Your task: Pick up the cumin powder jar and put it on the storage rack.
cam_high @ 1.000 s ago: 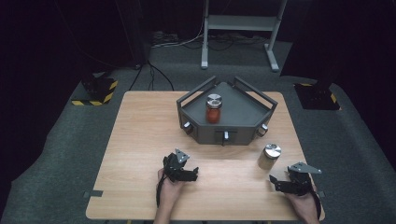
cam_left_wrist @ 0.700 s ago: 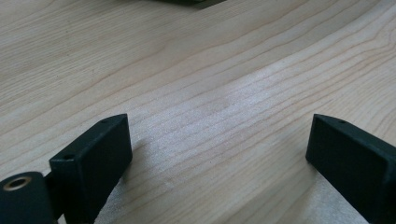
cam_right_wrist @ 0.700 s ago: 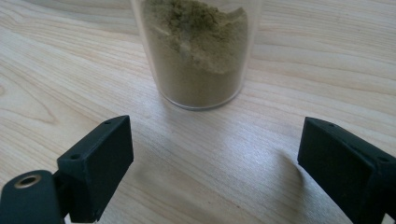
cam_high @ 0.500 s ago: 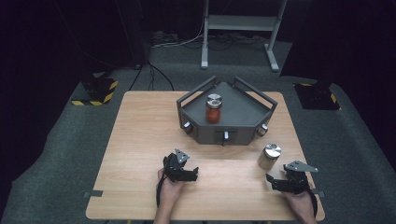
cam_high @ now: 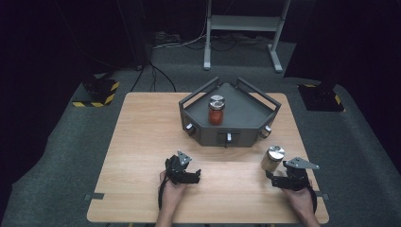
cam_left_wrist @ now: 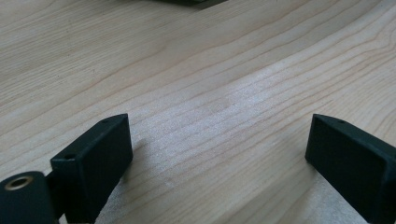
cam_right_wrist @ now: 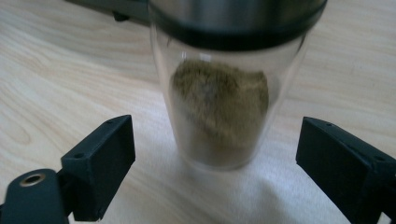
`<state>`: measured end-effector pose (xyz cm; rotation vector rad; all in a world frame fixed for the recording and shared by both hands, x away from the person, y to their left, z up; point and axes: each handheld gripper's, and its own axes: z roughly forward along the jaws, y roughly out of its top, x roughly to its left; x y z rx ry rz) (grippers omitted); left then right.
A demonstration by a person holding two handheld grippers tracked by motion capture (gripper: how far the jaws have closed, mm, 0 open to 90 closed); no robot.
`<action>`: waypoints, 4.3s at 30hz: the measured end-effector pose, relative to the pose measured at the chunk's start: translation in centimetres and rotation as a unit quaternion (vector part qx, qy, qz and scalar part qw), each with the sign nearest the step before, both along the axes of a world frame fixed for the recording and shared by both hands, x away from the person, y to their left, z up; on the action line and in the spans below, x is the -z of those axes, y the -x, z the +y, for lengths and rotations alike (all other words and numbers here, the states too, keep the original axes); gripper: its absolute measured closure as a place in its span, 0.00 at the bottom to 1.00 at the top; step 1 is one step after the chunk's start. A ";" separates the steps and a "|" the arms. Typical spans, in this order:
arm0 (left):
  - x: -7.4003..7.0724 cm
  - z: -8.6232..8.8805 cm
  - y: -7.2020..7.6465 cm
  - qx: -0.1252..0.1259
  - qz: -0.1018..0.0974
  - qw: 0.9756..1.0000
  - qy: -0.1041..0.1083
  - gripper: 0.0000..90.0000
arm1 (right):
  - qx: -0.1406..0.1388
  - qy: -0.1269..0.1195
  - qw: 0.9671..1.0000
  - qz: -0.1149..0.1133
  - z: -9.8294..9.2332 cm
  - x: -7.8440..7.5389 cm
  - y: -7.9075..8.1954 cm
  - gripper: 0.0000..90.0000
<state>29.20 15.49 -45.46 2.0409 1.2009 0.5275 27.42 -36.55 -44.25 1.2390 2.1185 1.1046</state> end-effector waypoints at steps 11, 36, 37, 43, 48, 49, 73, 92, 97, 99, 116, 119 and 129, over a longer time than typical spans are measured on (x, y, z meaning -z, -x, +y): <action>0.0 0.0 0.0 -0.001 0.000 1.000 0.001 0.09 | -0.003 -0.007 1.000 -0.009 0.5 -0.5 -1.0 0.16; 0.0 0.0 0.0 -0.002 0.000 1.000 0.001 0.09 | 0.011 -0.031 0.999 -0.031 0.1 0.1 -1.0 0.26; 0.0 0.0 0.0 -0.001 0.000 1.000 0.001 0.09 | 0.010 -0.031 0.999 -0.031 0.1 0.1 -1.0 0.26; 0.0 0.0 0.0 -0.002 0.000 1.000 0.001 0.09 | 0.007 -0.027 0.999 -0.033 0.2 0.2 -0.9 0.29; 0.0 0.0 0.0 -0.002 0.000 1.000 0.001 0.09 | 0.006 -0.029 0.999 -0.036 0.2 0.3 -1.0 0.29; 0.0 0.0 0.0 -0.002 0.000 1.000 0.001 0.09 | 0.006 -0.029 0.999 -0.035 0.2 0.3 -1.0 0.29; 0.0 0.0 0.0 -0.002 0.000 1.000 0.001 0.09 | 0.005 -0.023 0.999 -0.045 0.4 0.5 -0.8 0.34; 0.0 0.0 0.0 -0.002 0.000 1.000 0.001 0.09 | 0.006 -0.017 0.998 -0.058 0.6 0.7 -0.4 0.34; 0.0 0.0 0.0 -0.002 0.000 1.000 0.001 0.09 | 0.008 -0.020 0.998 -0.057 0.4 0.6 -0.3 0.34; 0.0 0.0 0.0 -0.002 0.000 1.000 0.001 0.09 | 0.008 -0.020 0.998 -0.059 0.4 0.6 -0.3 0.34; 0.0 0.0 0.0 -0.002 0.000 1.000 0.001 0.09 | -0.019 -0.021 0.997 -0.068 -0.1 -1.3 -0.1 0.34; 0.0 0.0 0.0 -0.002 0.000 1.000 0.001 0.09 | -0.025 -0.018 0.997 -0.074 -0.1 -1.8 0.1 0.34; 0.0 0.0 0.0 -0.002 0.000 1.000 0.001 0.09 | -0.045 -0.027 0.996 -0.076 -0.5 -3.9 -0.3 0.34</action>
